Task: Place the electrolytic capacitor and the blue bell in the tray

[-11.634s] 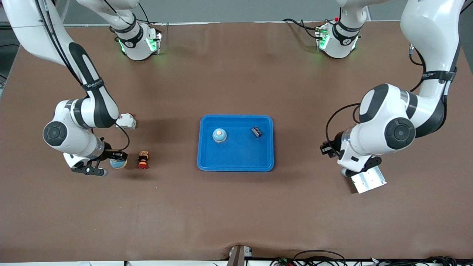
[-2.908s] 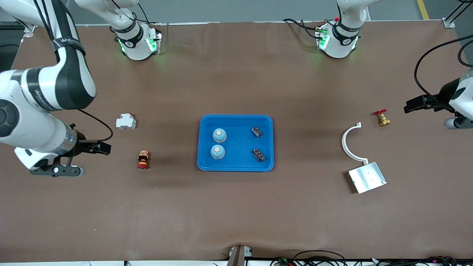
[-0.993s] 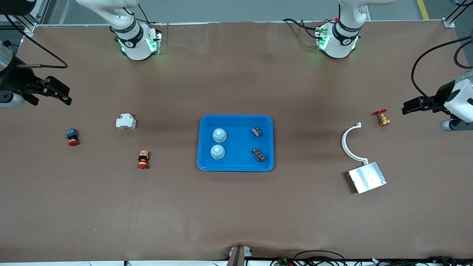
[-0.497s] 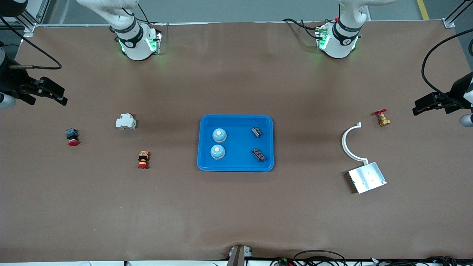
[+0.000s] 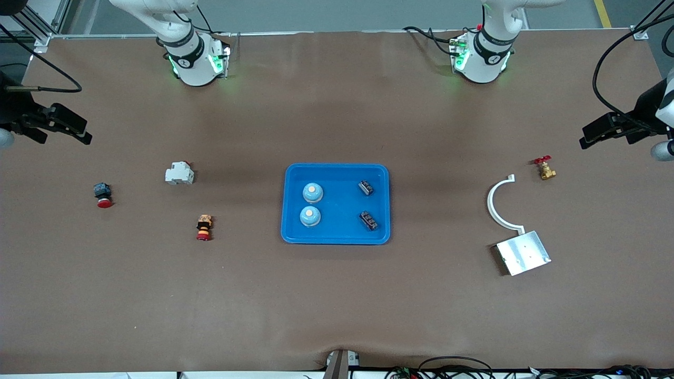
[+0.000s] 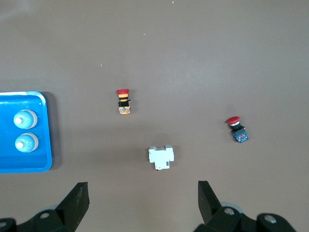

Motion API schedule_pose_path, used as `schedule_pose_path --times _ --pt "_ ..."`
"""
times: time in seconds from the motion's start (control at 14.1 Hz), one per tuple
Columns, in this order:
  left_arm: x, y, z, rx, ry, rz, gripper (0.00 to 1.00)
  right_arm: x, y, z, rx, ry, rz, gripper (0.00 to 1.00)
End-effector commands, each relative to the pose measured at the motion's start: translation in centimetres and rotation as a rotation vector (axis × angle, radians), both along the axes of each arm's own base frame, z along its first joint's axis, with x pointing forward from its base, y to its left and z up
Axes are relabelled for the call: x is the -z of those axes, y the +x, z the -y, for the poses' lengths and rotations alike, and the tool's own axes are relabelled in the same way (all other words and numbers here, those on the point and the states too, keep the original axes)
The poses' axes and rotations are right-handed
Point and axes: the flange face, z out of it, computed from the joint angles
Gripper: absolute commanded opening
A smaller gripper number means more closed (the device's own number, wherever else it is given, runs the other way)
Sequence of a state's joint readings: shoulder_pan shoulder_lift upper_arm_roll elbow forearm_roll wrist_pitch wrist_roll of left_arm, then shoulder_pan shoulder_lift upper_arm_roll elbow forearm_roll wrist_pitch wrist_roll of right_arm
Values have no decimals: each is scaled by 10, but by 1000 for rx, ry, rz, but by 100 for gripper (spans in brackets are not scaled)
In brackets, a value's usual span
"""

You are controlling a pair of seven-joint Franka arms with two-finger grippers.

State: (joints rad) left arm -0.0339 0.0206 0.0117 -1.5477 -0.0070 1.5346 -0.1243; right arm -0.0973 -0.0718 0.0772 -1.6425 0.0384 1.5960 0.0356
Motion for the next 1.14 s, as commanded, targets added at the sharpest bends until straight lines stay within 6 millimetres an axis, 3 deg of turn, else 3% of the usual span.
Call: schedule_pose_path --times 0.0,1.06 --pt "-6 -9 -2 16 -19 -3 100 -6 -9 1 15 15 2 100" --pt "-5 -9 -6 62 -19 -1 100 -18 -15 11 27 -23 18 100"
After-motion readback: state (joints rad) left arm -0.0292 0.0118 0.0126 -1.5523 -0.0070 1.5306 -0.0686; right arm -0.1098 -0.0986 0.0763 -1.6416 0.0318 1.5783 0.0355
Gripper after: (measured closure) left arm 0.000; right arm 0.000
